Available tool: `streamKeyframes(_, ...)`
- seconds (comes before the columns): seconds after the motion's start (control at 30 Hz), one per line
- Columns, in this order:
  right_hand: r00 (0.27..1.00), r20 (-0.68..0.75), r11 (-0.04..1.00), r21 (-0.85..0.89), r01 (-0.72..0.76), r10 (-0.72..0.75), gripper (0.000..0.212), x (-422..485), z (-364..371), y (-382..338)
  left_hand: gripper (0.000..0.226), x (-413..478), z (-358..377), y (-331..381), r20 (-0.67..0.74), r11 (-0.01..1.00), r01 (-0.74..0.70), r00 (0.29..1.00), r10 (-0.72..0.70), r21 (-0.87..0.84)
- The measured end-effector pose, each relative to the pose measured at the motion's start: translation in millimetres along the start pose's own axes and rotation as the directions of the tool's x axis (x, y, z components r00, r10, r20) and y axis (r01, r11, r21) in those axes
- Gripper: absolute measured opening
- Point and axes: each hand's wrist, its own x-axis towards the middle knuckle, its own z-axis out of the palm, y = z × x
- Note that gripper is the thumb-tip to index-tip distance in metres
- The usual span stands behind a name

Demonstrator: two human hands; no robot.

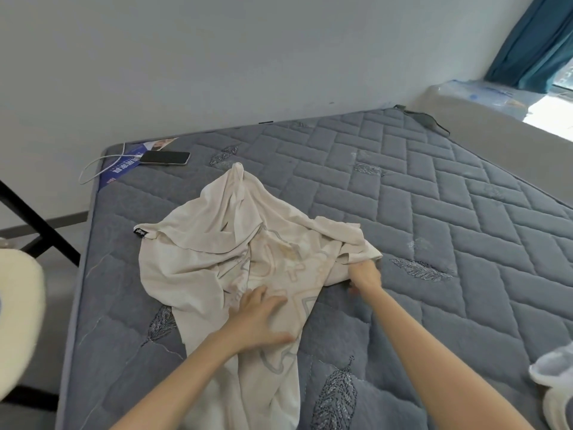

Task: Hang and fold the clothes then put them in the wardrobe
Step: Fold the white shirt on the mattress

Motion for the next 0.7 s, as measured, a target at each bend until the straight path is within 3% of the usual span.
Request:
streamKeyframes(0.1, 0.988, 0.023, 0.978, 0.139, -0.157, 0.156, 0.051, -5.3, 12.6, 21.8, 0.087, -3.1, 11.5, 7.8, 0.003, 0.996, -0.025, 1.000, 0.025, 0.086)
streamKeyframes(0.23, 0.972, 0.114, 0.934, 0.275, -0.229, 0.205, 0.063, -0.5, 23.7, 20.0, 0.069, -4.0, 20.6, 6.6, -0.050, 0.987, 0.005, 0.999, 0.003, 0.160)
streamKeyframes(0.37, 0.986, 0.158, 0.935, 0.338, -0.107, 0.055, 0.039, 0.1, 34.4, 15.5, 0.024, -3.7, 22.2, -8.2, -0.109, 0.986, 0.036, 0.994, -0.018, 0.162)
streamKeyframes(0.43, 0.983, 0.181, 0.856, 0.512, -0.076, -0.021, 0.023, -3.4, 37.2, 13.8, 0.020, -2.4, 17.0, -15.4, -0.126, 0.998, -0.006, 0.992, 0.014, 0.067)
streamKeyframes(0.57, 0.994, 0.098, 0.686, 0.726, -0.039, -0.047, 0.033, -5.7, 26.0, 5.2, 0.027, -1.3, -5.8, -31.7, -0.169, 0.941, 0.039, 0.980, -0.101, -0.336)
streamKeyframes(0.7, 0.990, -0.138, 0.792, 0.606, 0.072, 0.016, 0.039, -0.6, 1.8, -2.9, 0.027, -1.8, -20.3, -47.0, -0.212, 0.914, 0.096, 0.958, -0.193, -0.394)
